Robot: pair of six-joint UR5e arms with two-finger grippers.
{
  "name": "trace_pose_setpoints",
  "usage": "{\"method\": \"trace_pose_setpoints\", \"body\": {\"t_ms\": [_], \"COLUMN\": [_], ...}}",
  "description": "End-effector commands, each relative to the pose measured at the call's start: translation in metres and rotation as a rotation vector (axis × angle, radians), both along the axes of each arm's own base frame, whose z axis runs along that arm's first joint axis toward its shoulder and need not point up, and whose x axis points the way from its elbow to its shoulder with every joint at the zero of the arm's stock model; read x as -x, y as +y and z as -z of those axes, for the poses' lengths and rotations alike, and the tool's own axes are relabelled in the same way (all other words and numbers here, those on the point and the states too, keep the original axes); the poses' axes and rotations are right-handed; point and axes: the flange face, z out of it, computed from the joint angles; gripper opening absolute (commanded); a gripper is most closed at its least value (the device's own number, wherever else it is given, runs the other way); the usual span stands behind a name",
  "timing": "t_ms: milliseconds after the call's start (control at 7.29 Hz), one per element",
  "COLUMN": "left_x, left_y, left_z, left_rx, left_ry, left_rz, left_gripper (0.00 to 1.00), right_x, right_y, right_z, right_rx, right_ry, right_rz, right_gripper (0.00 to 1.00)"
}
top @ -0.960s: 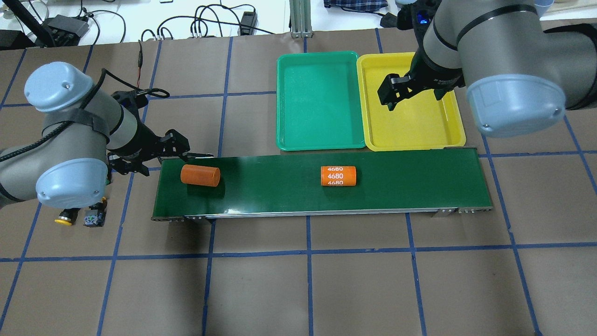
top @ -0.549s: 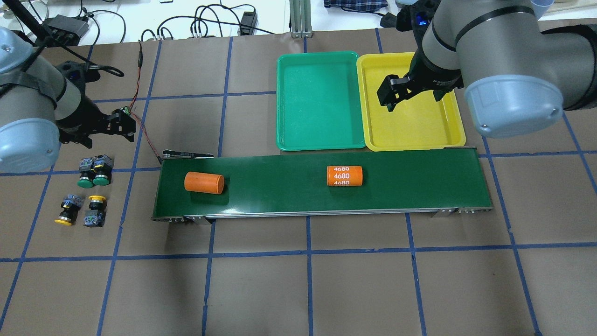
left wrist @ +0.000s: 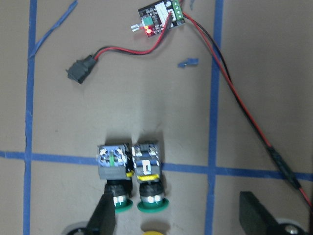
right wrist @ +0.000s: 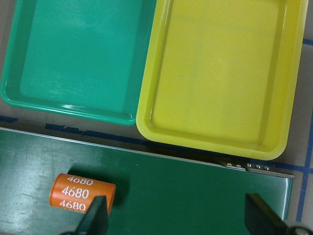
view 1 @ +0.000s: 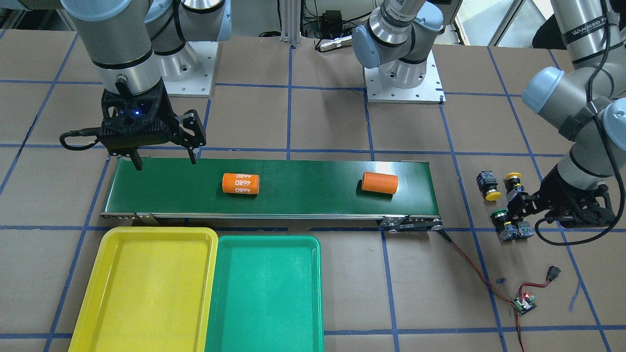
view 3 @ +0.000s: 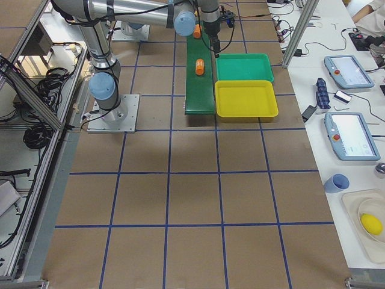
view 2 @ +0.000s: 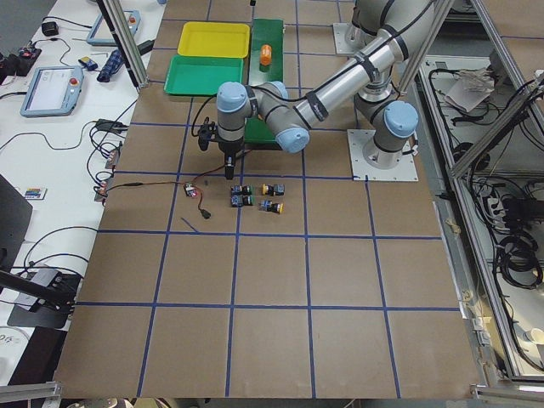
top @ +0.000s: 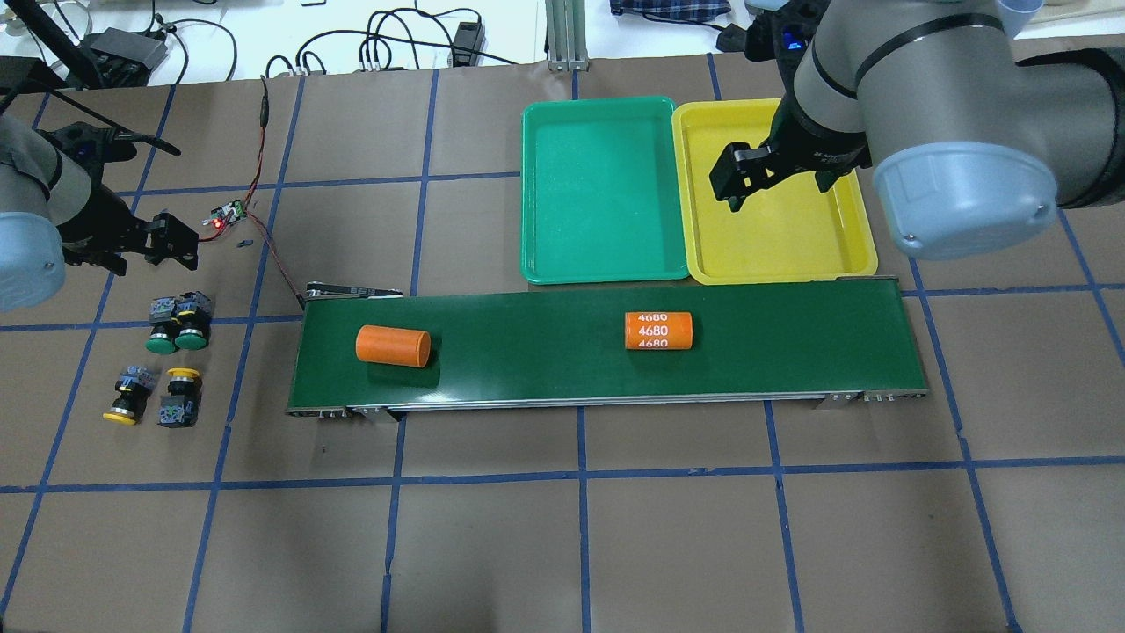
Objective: Sort buttons by color to trays
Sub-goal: 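Lower the left gripper and grasp a green-capped black button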
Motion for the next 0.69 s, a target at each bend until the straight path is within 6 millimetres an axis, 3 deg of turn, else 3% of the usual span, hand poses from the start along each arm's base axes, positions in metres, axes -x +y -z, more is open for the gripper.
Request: {"method": "trace_pose_setpoints", "body": {"t_ms": [0, 274, 549], "left_x": [-0.020, -0.025, -0.026], "left_y": [-0.011, -0.012, -0.011], "left_z": [0.042, 0.064, 0.070], "left_rx": [-0.053, -0.074, -0.087], "left_ry": [0.023, 0.057, 0.059], "left_rz": [0.062, 0.059, 0.057], "left_gripper": [0.76, 0.76, 0.75], "right_x": [0.000, 0.000, 0.000], "right_y": [-0.001, -0.001, -0.002], "right_z": [0.002, 0.002, 0.001], "right_rx": [-0.003, -0.004, -0.001], "right_ry": [0.000, 0.000, 0.000], "right_rz": [0.001, 0.001, 0.001], "right_gripper": [1.00, 1.00, 1.00]}}
